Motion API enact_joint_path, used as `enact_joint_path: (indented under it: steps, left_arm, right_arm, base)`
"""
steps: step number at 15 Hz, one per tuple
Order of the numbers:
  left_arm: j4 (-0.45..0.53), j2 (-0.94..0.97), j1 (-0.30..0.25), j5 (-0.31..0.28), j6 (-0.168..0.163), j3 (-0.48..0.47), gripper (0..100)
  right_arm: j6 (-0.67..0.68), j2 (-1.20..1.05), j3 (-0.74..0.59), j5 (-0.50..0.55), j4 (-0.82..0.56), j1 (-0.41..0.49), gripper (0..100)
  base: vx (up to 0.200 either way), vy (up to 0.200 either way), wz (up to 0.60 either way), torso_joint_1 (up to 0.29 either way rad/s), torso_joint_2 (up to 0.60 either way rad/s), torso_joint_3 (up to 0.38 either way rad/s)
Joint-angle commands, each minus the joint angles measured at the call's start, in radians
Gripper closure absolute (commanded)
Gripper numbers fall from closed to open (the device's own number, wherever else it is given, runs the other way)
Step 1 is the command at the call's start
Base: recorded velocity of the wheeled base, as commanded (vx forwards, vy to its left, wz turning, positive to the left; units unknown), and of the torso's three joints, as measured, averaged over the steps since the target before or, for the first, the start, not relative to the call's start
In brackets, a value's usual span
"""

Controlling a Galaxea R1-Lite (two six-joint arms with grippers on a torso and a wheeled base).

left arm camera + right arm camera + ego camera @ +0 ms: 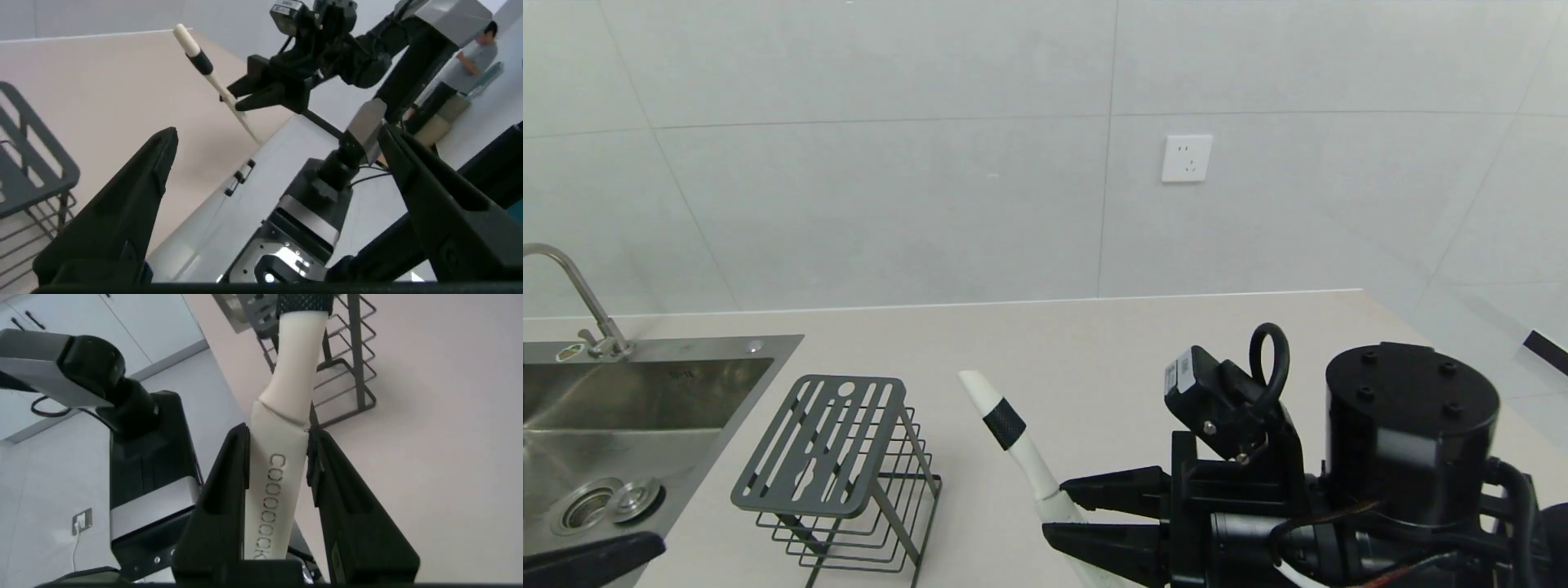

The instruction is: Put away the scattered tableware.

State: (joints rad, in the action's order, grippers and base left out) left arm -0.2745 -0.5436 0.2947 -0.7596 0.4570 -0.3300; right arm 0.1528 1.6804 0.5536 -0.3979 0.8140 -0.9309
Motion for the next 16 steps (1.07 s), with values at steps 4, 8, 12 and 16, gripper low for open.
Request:
enact_joint_path:
  steps: [4, 8, 12, 16]
  left_arm:
    - [-0.54, -0.688, 0.058, 0.013, -0.009, -0.006, 0]
    - [-0.85, -0.996, 0.293, 0.178, -0.011, -0.004, 0]
    - [-1.019, -1.066, 0.37, 0.201, -0.015, -0.011, 0]
    - [-1.125, -1.121, 0.376, 0.229, -0.041, -0.018, 0]
  right_arm:
    - [0.048, 0.002, -0.001, -0.015, 0.071, 0.023, 100]
    - [0.048, 0.056, -0.081, -0.007, 0.3, 0.037, 100]
    - [0.047, 0.056, -0.113, -0.002, 0.358, 0.035, 100]
    - [0.039, 0.056, -0.104, -0.002, 0.359, 0.033, 100]
  base:
    - [0.0, 0.0, 0.0, 0.0, 0.0, 0.0]
    - [0.0, 0.0, 0.0, 0.0, 0.0, 0.0]
    - [0.0, 0.0, 0.0, 0.0, 0.0, 0.0]
    - [0.0, 0.0, 0.0, 0.0, 0.0, 0.0]
